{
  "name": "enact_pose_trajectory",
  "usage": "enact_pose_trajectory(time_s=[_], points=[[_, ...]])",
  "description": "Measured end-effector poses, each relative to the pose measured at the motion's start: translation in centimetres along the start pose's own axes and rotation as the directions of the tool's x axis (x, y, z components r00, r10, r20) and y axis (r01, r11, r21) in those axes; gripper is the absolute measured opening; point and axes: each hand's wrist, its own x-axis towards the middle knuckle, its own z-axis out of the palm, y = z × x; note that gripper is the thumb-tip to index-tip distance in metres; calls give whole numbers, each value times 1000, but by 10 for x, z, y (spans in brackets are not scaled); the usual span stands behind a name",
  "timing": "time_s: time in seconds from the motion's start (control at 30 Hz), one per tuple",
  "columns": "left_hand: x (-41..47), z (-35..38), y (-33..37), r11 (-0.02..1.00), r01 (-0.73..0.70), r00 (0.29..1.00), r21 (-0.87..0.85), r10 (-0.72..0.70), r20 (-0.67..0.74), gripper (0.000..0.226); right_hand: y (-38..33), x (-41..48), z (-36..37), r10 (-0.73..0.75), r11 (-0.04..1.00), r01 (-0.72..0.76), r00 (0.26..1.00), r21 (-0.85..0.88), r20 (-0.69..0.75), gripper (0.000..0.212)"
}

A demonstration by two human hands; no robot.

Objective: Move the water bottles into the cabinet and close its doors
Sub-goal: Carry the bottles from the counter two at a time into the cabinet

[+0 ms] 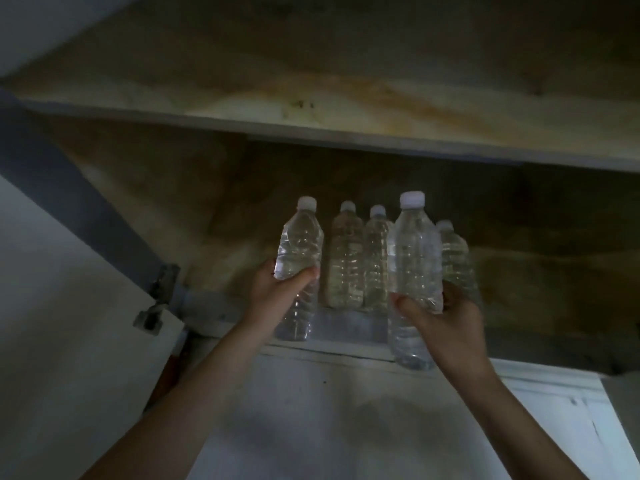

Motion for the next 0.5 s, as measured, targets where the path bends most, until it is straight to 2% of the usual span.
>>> enact_pose_trajectory(time_s=[0.1, 0.3, 0.5], points=[[13, 5, 1, 999, 42, 999, 6, -42, -11, 13, -13, 14, 18, 53, 997, -55, 998, 50, 44, 12], [37, 11, -10, 999, 40, 997, 12, -39, -72, 22, -12, 43, 48, 44, 999, -44, 999, -6, 15, 7], [42, 19, -14, 998, 49, 995, -44, -52, -86, 16, -14, 53, 56, 44, 998, -45, 999, -45, -14, 10]])
